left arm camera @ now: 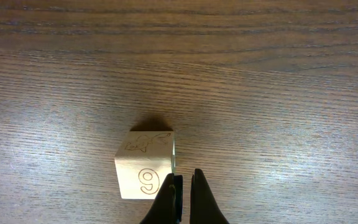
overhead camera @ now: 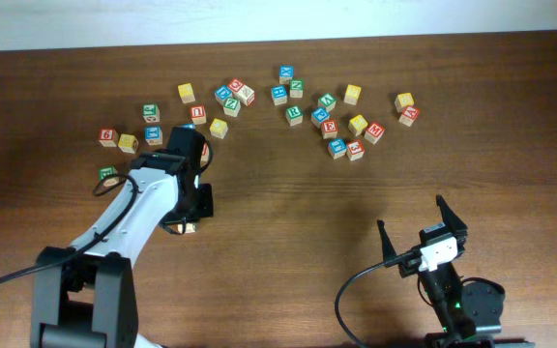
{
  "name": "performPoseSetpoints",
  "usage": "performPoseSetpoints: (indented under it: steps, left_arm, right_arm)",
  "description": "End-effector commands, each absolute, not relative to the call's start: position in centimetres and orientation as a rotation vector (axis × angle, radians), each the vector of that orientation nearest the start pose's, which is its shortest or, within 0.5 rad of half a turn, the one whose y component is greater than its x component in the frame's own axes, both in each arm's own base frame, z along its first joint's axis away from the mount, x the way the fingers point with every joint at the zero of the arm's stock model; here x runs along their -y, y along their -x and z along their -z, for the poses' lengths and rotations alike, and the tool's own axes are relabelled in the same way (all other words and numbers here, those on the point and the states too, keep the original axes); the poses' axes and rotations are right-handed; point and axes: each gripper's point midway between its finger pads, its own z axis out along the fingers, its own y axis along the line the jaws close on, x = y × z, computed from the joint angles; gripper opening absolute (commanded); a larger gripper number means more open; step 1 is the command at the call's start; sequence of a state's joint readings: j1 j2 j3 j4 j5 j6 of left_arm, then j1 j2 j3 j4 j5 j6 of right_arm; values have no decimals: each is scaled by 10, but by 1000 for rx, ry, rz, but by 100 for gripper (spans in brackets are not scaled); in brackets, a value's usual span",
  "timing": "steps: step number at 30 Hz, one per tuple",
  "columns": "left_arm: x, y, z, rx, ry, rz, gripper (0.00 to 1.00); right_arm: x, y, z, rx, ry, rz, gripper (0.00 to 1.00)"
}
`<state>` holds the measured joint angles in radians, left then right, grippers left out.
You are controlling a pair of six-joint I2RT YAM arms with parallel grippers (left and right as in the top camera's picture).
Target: Spell out ICRA
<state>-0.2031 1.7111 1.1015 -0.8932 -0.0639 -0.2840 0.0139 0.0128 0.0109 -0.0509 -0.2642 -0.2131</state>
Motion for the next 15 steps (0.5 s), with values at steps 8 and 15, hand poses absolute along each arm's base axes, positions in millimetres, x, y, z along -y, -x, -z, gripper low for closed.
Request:
performPoseSetpoints:
  steps: [8, 15]
  left_arm:
    - [35, -300, -31, -3040, 145, -195, 0]
    - [44, -297, -24, -3053, 143, -113, 0]
  right_arm:
    - [-52, -239, -162, -1577, 395, -79, 98]
    - [-52, -239, -162, -1577, 395, -80, 98]
